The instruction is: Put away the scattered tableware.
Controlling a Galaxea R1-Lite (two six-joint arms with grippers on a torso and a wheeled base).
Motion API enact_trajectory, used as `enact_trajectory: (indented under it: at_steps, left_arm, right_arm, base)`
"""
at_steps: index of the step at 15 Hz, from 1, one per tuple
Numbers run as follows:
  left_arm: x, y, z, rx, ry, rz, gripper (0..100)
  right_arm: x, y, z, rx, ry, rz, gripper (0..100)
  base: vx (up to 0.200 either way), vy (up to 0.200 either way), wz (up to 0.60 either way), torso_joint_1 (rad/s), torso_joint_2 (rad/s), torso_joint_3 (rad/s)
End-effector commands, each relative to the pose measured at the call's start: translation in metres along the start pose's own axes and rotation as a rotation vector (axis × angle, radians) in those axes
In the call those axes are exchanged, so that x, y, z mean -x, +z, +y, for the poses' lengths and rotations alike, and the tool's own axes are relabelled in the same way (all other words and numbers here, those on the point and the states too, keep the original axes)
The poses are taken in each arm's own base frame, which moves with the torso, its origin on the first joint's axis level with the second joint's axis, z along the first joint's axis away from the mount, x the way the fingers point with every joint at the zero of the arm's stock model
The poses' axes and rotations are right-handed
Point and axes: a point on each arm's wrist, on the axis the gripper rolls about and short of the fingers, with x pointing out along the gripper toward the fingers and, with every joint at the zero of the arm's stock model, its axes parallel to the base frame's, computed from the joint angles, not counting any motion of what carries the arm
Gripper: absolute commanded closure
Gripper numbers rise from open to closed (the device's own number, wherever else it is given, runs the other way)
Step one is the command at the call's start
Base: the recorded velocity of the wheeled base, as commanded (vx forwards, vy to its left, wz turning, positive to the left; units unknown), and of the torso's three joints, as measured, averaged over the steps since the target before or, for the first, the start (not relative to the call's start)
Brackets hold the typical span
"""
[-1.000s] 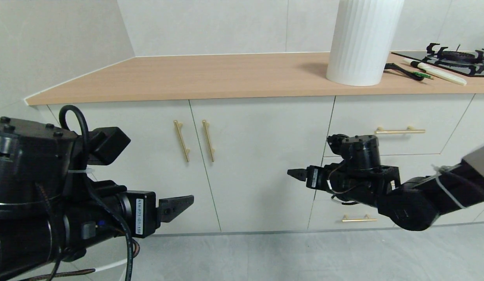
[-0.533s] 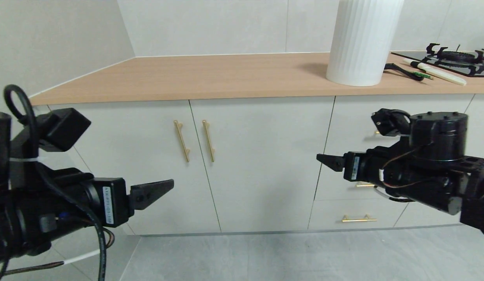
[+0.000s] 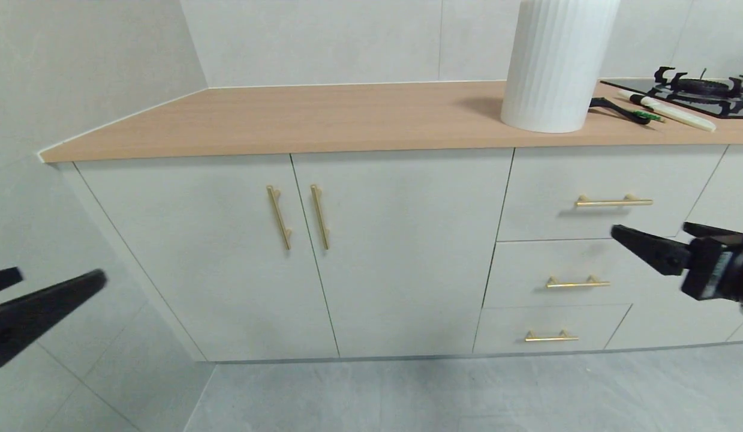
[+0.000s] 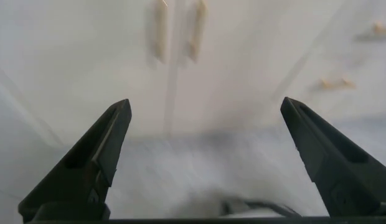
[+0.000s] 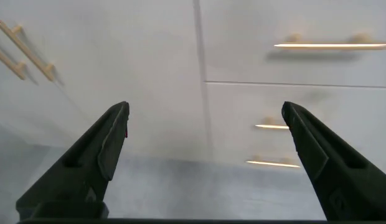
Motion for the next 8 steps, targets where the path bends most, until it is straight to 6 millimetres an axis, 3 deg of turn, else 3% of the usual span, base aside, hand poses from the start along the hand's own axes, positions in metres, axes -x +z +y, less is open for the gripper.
enact_trajectory:
  at_steps: [1, 4, 6, 8]
  left_arm:
    - [0.089, -0.033, 0.023, -0.138, 0.149, -0.293, 0]
    - [0.128, -0.062, 0.023, -0.156, 0.261, -0.37, 0]
    - [0.141, -0.075, 0.024, -0.16, 0.271, -0.379, 0]
    - [0.141, -0.075, 0.024, -0.153, 0.29, -0.38, 0]
  right_arm:
    - [0.115, -0.012, -0.037, 0.031, -0.063, -0.136, 0]
    - [0.171, -0.03, -0.05, 0.015, -0.155, -0.235, 0]
    - [0.204, -0.049, -0.054, 0.066, -0.195, -0.305, 0]
    - [0.212, -0.054, -0.055, 0.094, -0.209, -0.318, 0]
  base:
    - [0.0, 0.0, 0.0, 0.0, 0.0, 0.0]
    - [0.0, 0.0, 0.0, 0.0, 0.0, 0.0]
    - [0.0, 0.0, 0.0, 0.0, 0.0, 0.0]
    - [0.0, 0.0, 0.0, 0.0, 0.0, 0.0]
